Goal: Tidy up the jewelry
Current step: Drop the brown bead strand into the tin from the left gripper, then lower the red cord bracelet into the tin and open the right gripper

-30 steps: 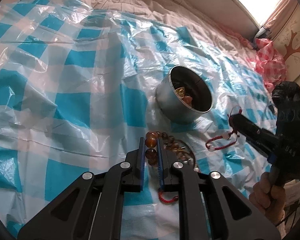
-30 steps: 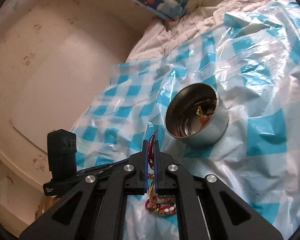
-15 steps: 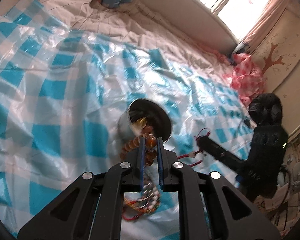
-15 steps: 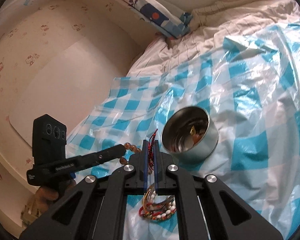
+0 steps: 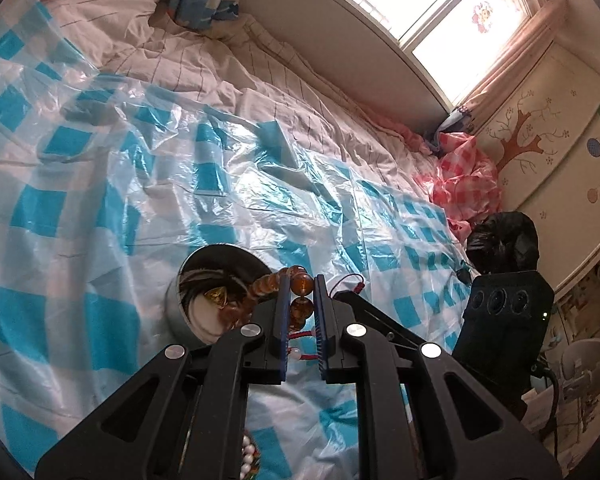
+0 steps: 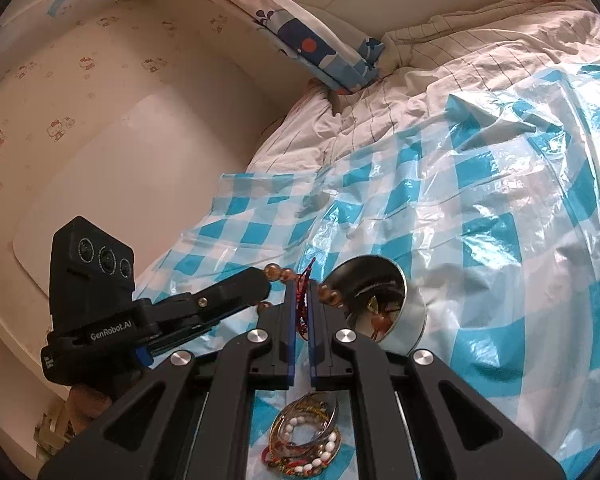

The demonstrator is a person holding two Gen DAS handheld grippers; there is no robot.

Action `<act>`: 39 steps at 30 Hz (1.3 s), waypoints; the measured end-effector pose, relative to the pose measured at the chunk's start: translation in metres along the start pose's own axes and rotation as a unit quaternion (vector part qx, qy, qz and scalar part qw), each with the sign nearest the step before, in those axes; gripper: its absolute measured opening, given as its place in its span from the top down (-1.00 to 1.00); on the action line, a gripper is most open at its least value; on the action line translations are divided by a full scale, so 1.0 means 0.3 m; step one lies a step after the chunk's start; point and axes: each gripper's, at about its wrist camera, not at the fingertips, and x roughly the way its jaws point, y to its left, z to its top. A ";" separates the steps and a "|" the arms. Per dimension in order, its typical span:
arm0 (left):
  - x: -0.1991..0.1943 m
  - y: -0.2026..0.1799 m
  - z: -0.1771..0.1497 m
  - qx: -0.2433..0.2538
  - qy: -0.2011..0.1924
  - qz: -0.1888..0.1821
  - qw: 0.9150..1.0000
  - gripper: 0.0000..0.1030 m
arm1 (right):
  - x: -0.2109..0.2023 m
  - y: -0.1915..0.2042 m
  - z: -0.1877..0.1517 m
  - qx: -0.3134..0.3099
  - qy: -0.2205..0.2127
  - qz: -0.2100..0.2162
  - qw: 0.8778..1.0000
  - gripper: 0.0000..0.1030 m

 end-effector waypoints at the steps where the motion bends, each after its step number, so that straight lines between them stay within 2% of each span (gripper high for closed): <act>1: 0.007 0.005 0.000 -0.004 -0.002 -0.001 1.000 0.81 | 0.005 -0.004 0.009 0.001 -0.002 0.000 1.000 0.89; 3: 0.031 0.024 0.003 -0.020 -0.003 0.005 1.000 0.80 | 0.014 -0.010 0.024 0.002 -0.004 0.001 1.000 0.89; 5: 0.067 0.057 -0.001 -0.039 0.014 0.024 0.999 0.80 | 0.035 -0.014 0.039 0.002 -0.005 0.000 1.000 0.89; 7: 0.096 0.092 -0.010 -0.053 0.031 0.073 0.995 0.80 | 0.067 -0.018 0.047 0.003 0.000 -0.002 1.000 0.89; 8: 0.096 0.099 -0.010 -0.054 0.032 0.083 0.995 0.80 | 0.083 -0.022 0.047 0.004 0.004 -0.002 1.000 0.89; 14: 0.051 0.144 0.003 -0.067 0.011 0.125 0.990 0.75 | 0.153 -0.030 0.036 0.003 0.030 -0.005 1.000 0.89; 16: 0.039 0.148 0.003 -0.066 0.009 0.133 0.989 0.73 | 0.196 -0.033 0.032 -0.002 0.058 -0.013 0.998 0.88; 19: 0.021 0.145 0.002 -0.053 0.006 0.151 0.987 0.64 | 0.234 -0.038 0.010 -0.027 0.074 -0.080 0.994 0.35; 24: -0.011 0.141 -0.009 -0.027 0.007 0.180 0.983 0.35 | 0.187 -0.057 0.021 -0.042 0.050 -0.114 0.991 0.29; 26: -0.020 0.143 -0.014 -0.020 0.009 0.189 0.982 0.22 | 0.163 -0.073 0.023 -0.037 0.041 -0.122 0.991 0.14; 30: -0.041 0.145 -0.032 0.003 0.020 0.212 0.977 0.13 | 0.127 -0.084 0.030 -0.039 0.032 -0.136 0.989 0.05; 32: -0.057 0.146 -0.044 0.012 0.023 0.218 0.976 0.08 | 0.101 -0.080 0.028 -0.040 0.024 -0.141 0.989 -0.06; 39: -0.092 0.135 -0.082 0.040 0.030 0.236 0.970 0.06 | 0.064 -0.058 0.013 -0.036 0.018 -0.139 0.989 -0.11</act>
